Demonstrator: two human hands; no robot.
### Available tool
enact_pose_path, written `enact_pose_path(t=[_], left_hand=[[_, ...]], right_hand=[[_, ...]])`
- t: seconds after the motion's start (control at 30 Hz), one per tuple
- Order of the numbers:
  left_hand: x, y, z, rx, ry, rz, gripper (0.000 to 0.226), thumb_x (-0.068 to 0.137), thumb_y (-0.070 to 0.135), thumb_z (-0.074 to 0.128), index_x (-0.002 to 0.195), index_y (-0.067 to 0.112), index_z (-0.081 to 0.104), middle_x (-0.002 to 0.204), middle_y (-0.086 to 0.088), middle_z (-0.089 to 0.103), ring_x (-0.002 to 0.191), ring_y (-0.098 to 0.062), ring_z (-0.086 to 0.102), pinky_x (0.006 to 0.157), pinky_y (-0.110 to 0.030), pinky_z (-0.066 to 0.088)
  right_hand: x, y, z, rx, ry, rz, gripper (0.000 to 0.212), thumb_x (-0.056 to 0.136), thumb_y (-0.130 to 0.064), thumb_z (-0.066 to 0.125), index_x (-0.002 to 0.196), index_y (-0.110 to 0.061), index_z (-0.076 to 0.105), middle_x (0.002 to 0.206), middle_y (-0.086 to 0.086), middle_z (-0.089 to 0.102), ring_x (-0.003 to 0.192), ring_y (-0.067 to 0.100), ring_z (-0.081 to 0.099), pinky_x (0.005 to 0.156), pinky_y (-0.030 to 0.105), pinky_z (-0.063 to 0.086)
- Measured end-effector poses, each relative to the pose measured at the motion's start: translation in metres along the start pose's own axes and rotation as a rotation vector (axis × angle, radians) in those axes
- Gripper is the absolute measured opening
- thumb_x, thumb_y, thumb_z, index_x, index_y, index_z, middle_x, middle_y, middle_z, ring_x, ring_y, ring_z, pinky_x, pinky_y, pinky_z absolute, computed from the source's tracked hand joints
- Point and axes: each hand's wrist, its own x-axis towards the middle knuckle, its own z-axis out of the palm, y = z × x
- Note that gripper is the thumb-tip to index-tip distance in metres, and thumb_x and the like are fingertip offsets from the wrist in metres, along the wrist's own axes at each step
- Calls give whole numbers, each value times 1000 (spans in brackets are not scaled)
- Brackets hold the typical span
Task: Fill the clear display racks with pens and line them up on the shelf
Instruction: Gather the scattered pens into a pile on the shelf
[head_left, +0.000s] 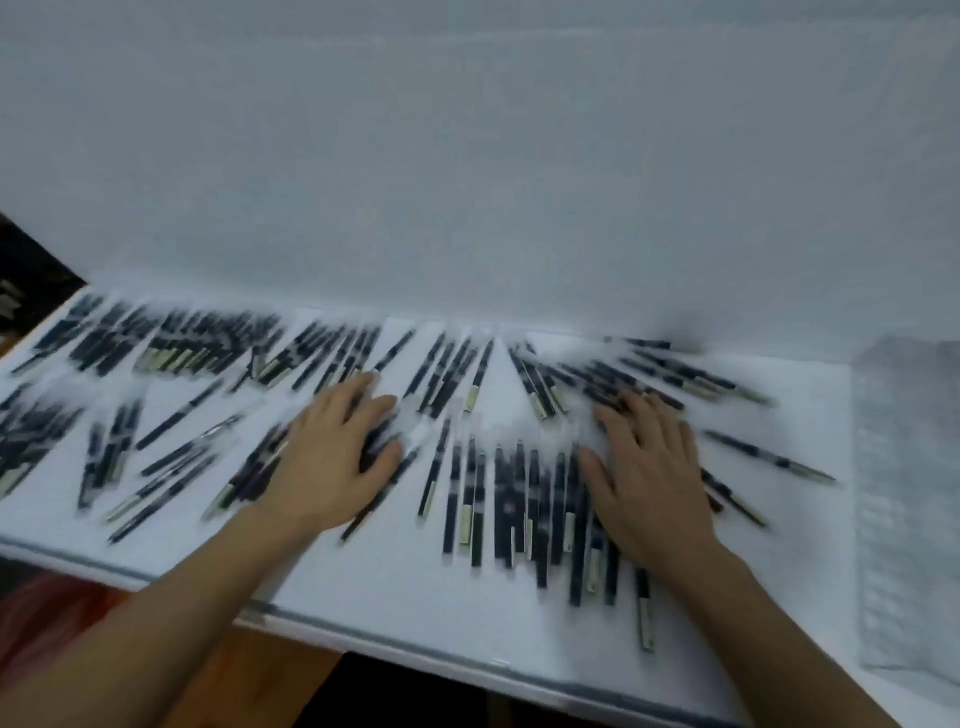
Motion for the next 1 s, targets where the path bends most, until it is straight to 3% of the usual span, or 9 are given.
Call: enact_pose_path(t=[0.1, 0.2, 0.4, 0.53, 0.67, 0.8, 1.0], left_hand=[[0, -7, 10, 38, 47, 7, 62, 94, 64, 32, 139, 26, 52, 158, -1, 32, 142, -28, 32, 108, -56, 38], [1, -9, 15, 46, 87, 14, 66, 90, 65, 30, 138, 26, 53, 156, -3, 35, 142, -28, 32, 111, -55, 36], [1, -7, 10, 35, 41, 2, 60, 94, 59, 33, 139, 23, 51, 158, -7, 32, 143, -29, 29, 114, -53, 32], [-1, -6, 7, -18, 31, 22, 58, 98, 53, 34, 144, 21, 44, 158, -7, 31, 144, -29, 29, 115, -56, 29], [-6, -19, -15, -54, 21, 68, 62, 100, 56, 32, 150, 20, 36, 160, -6, 28, 147, -26, 26, 117, -55, 25], [-28, -84, -48, -42, 56, 21, 63, 102, 57, 32, 153, 20, 31, 160, -6, 27, 147, -27, 26, 116, -57, 26], [-76, -233, -88, 22, 112, -305, 65, 101, 55, 37, 154, 20, 29, 159, -10, 29, 145, -31, 28, 115, -59, 27]], right_hand=[[-9, 0, 9, -8, 69, -17, 63, 101, -55, 27, 149, -21, 46, 159, 8, 39, 149, 28, 30, 124, 48, 24], [-10, -5, 14, -18, 171, -46, 53, 101, -47, 38, 137, -12, 57, 137, 13, 56, 128, 34, 50, 110, 46, 40], [-16, -16, 1, 62, 206, 47, 43, 103, -39, 51, 137, -14, 58, 136, 9, 59, 126, 27, 53, 104, 34, 39], [-15, -43, 1, 39, 202, 15, 37, 103, -26, 55, 136, -11, 59, 135, 12, 62, 126, 30, 54, 105, 38, 39], [-11, -88, 12, -76, 169, -85, 46, 102, -44, 43, 134, -16, 59, 132, 9, 62, 125, 31, 53, 106, 50, 42], [-1, -136, 34, -53, 157, -182, 56, 98, -56, 32, 134, -21, 58, 134, 7, 60, 127, 32, 52, 107, 53, 41], [6, -243, 76, -8, 170, -338, 50, 99, -48, 41, 130, -16, 63, 127, 8, 63, 125, 33, 52, 111, 53, 38]])
